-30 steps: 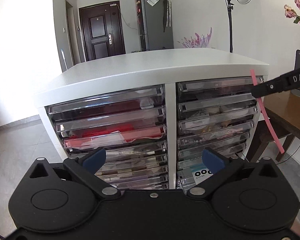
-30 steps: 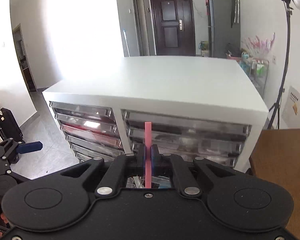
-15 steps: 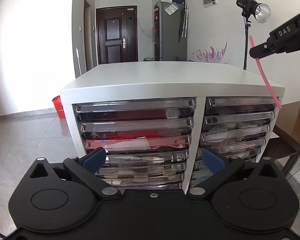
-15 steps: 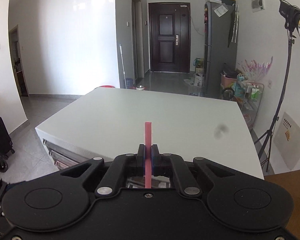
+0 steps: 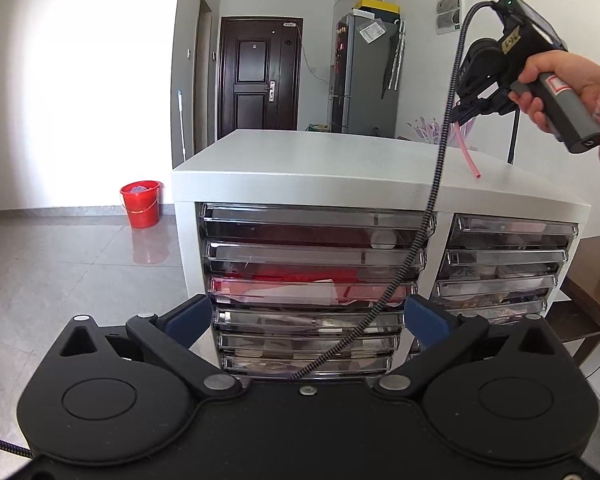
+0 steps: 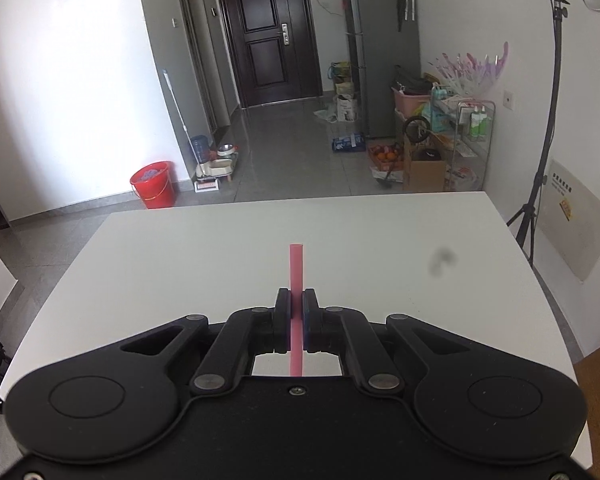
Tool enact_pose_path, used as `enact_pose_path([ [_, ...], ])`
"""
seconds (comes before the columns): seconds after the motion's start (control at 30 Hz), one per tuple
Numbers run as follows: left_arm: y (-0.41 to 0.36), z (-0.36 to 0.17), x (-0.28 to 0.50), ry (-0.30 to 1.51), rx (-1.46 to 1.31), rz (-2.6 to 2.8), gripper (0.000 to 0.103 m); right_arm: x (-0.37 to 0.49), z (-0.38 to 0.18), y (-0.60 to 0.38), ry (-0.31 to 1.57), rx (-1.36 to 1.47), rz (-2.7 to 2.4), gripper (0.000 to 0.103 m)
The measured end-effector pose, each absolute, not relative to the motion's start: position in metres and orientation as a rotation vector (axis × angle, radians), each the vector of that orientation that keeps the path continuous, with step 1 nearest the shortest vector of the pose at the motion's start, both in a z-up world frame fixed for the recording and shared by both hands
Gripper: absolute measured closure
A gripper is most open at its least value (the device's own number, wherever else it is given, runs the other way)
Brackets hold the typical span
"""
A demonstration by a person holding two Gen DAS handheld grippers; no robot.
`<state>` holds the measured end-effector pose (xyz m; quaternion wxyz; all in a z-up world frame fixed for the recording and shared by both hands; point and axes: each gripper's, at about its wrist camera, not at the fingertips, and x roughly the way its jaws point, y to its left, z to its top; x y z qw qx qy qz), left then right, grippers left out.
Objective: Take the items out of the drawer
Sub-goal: 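Lower the pink straw onto the cabinet top and open the right gripper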
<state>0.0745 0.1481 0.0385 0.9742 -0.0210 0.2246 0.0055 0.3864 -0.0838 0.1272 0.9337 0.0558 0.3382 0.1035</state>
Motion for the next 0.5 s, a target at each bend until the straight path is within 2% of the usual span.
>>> enact_pose_path([
  [0.5,0.137,0.030,0.074,0.438,0.027,-0.041,0.000,0.408,0.107,-0.062,0.759,0.060,0.176,0.096],
])
